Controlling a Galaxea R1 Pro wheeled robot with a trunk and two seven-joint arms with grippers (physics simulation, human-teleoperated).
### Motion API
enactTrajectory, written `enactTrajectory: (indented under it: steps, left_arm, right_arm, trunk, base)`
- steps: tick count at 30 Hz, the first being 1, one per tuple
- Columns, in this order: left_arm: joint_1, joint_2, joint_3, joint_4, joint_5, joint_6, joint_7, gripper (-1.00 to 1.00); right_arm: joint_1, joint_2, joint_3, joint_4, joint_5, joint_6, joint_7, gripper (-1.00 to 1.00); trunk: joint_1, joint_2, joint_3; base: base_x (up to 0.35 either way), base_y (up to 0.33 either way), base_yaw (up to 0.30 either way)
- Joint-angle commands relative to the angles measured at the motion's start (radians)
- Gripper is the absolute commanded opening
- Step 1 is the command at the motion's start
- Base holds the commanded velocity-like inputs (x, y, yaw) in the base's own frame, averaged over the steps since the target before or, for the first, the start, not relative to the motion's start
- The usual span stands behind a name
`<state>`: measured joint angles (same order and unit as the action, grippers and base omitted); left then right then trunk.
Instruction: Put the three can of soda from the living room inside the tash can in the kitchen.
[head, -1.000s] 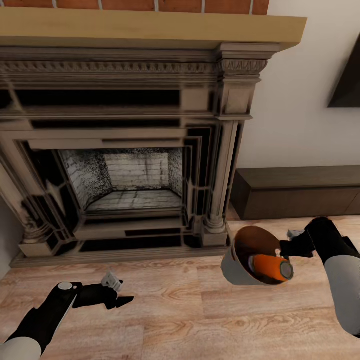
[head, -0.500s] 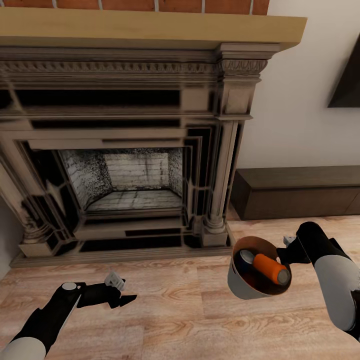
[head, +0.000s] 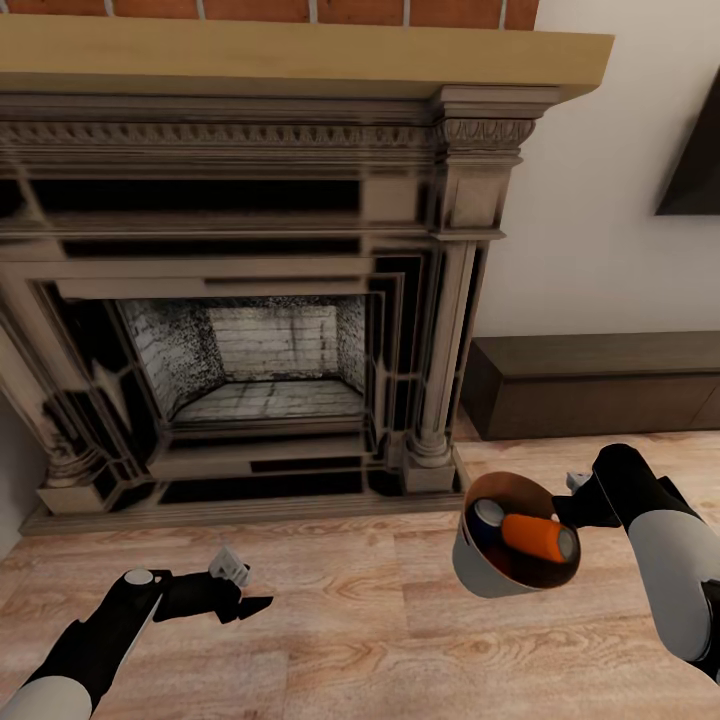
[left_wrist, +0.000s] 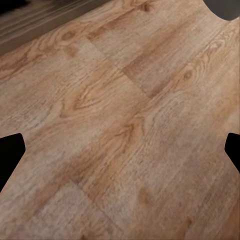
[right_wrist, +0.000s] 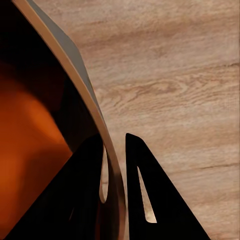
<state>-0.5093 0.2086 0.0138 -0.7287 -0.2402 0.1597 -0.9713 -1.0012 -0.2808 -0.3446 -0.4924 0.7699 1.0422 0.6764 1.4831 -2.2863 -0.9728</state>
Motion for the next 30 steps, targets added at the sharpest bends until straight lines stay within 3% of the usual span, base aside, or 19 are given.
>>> enactTrajectory:
  steps: [1,12,25,30]
  left_arm:
    - [0.0,0.0,0.0,0.001,-0.001,0.0,0.0,1.0]
    - [0.0,-0.001,0.0,0.003,-0.002,0.0,0.0,1.0]
    - [0.0,-0.002,0.0,0.003,-0.002,-0.002,0.01,1.0]
    - [0.0,-0.002,-0.003,0.004,-0.004,-0.015,0.037,1.0]
  right_arm:
    - [0.0,0.0,-0.002,0.0,-0.017,0.005,0.003,-1.0]
    - [0.0,-0.001,-0.004,0.0,-0.017,0.005,0.003,-1.0]
    - [0.0,-0.001,0.001,0.002,-0.017,0.005,0.003,-1.0]
    - [0.0,-0.003,0.002,0.055,-0.017,0.005,0.0,-1.0]
  trunk:
    - [0.0,0.0,0.0]
    - [0.0,0.0,0.0]
    - [0.05,-0.091,-0.041]
    - [0.069,-0.126,-0.056]
  base:
    - [0.0,0.0,0.0]
    - [0.0,0.0,0.0]
    - [0.0,0.0,0.0]
    - [0.0,0.0,0.0]
